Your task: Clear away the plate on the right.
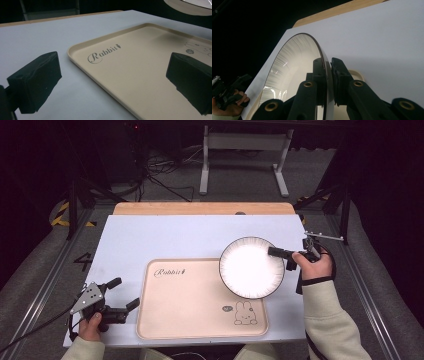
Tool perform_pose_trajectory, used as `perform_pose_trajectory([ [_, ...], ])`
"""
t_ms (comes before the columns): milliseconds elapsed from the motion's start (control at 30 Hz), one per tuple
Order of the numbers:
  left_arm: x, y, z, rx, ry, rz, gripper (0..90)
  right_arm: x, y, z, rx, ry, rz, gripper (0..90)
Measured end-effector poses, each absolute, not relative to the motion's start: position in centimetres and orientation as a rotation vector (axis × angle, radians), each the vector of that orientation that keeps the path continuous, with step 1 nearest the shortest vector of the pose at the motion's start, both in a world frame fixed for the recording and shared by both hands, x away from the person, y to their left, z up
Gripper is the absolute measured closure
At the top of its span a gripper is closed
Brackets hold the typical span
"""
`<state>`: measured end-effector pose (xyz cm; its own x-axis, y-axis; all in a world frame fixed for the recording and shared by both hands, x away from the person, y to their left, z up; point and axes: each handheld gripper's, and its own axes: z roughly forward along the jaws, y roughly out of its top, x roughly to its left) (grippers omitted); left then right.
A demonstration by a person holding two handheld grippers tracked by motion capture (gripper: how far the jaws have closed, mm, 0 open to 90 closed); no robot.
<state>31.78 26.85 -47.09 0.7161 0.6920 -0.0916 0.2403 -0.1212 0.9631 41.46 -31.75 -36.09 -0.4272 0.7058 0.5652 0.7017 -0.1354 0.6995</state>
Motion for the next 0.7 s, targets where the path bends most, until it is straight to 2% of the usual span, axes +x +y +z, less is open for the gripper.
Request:
perform_pose_trajectory([
  [700,31.8,26.8,-47.1,1.692,0.754,0.456,0.3,42.4,-27.3,-36.0,1.622,2.156,1.697,82.7],
])
